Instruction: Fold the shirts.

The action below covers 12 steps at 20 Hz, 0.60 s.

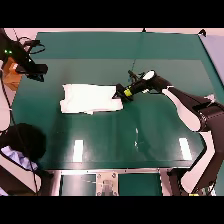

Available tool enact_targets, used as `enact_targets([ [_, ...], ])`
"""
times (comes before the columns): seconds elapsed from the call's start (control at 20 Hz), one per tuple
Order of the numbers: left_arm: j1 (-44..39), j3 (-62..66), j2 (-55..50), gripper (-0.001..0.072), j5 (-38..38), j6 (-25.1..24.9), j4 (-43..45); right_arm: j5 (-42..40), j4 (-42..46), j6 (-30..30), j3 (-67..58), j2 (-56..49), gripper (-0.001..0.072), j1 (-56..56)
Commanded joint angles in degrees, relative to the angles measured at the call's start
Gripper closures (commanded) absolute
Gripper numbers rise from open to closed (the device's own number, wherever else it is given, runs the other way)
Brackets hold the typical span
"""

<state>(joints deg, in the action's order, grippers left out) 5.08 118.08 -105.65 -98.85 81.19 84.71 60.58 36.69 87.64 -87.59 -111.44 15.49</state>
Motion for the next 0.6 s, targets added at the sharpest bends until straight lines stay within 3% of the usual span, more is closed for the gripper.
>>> enact_targets([
  [0.0,-0.04,0.04,0.04,0.0683,-0.22,0.87,-1.42,-1.55,-4.42,-1.33,-3.32,0.85,0.0693,1.18],
  [0.2,-0.04,0.04,0.04,0.0683,-1.36,0.87,-1.42,3.32,-2.01,-0.04,-8.98,10.4,0.0693,-8.9],
  [0.55,-0.04,-3.3,0.04,0.0683,-0.83,0.96,-2.89,14.01,4.46,4.35,-9.31,27.61,0.0693,-37.94],
])
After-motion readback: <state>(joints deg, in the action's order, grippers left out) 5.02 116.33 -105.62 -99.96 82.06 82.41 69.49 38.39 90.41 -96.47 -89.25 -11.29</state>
